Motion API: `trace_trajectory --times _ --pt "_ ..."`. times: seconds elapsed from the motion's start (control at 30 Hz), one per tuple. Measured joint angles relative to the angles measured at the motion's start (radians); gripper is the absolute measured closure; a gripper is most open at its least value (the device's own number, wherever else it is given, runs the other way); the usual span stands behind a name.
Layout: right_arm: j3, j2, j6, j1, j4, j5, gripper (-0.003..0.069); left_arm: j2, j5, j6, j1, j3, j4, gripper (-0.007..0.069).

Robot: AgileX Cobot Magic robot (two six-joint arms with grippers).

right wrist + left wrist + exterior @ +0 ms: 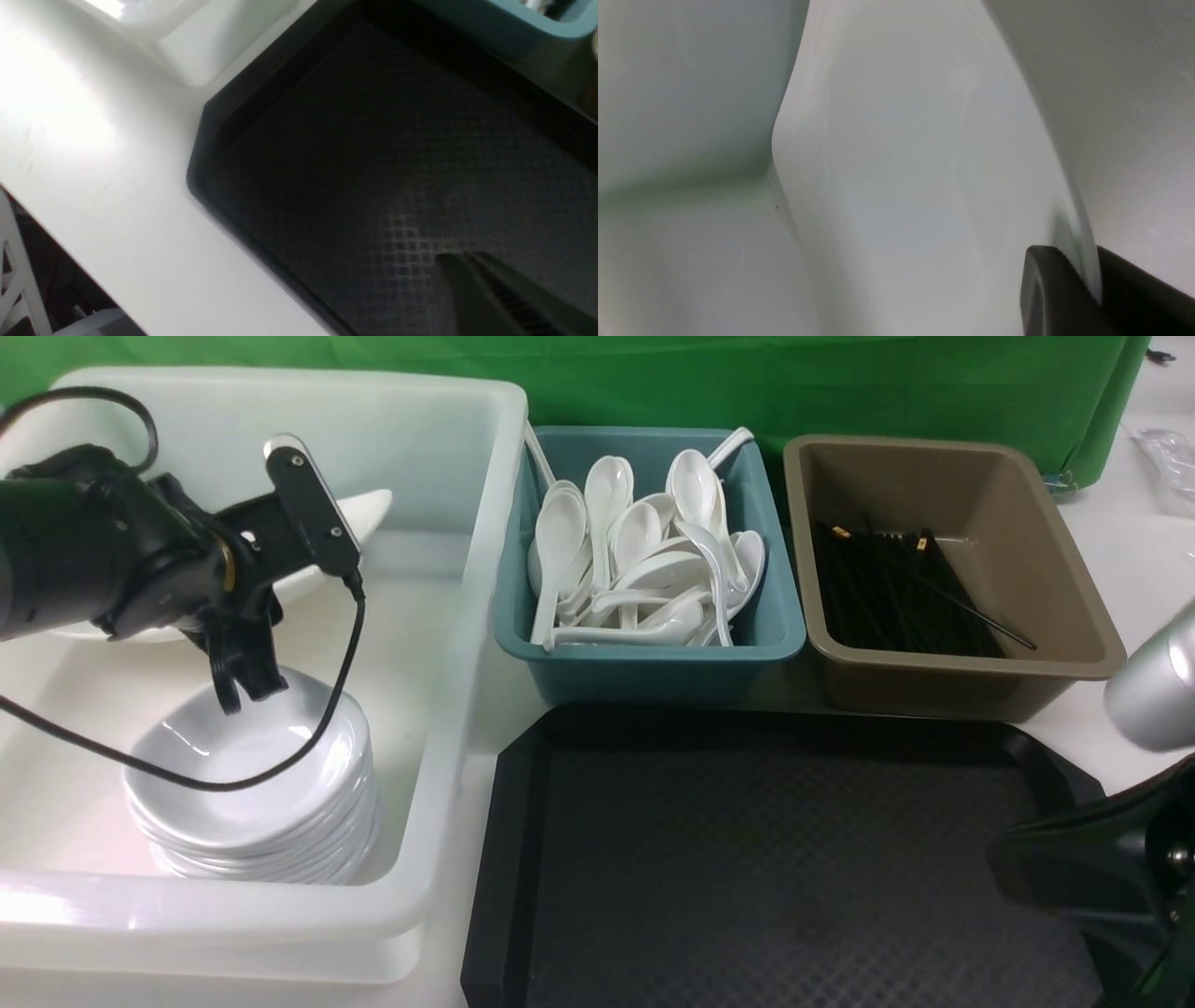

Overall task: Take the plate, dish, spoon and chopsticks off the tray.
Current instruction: Use the left arm to put the plate into the large storage box on the left

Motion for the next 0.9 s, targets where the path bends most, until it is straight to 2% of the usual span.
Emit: trace_trajectory --times 0.2,0.23,0.27,0.5,0.8,0.87,0.9 --pt "0.0 0.0 -0.001 0.065 0.005 -0.001 0.0638 0.0 -0.001 -0.021 0.0 0.0 -0.013 0.0316" --pt "0.0 0.0 -0.001 0.066 0.005 -0.001 0.0638 0.0 -0.001 -0.021 0.0 0.0 -0.016 0.0302" --pt "0.0 0.0 0.004 0.074 0.006 -0.001 0.0637 0.0 -0.002 -0.021 0.0 0.0 -0.032 0.0253" --pt "0.0 0.0 0.023 0.077 0.019 0.026 0.0628 -0.007 -0.011 -0.021 -0.005 -0.002 -0.11 0.0128" --pt "0.0 -0.023 0.025 0.077 0.017 0.118 0.0624 -0.158 -0.014 -0.021 -0.079 -0.002 -0.192 0.012" --pt "0.0 -0.037 0.027 0.077 0.004 0.128 0.0624 -0.253 0.003 -0.021 -0.13 -0.002 -0.31 0.0171" --pt "0.0 -0.048 0.03 0.077 -0.006 0.137 0.0622 -0.322 0.021 -0.021 -0.163 -0.002 -0.433 0.0231"
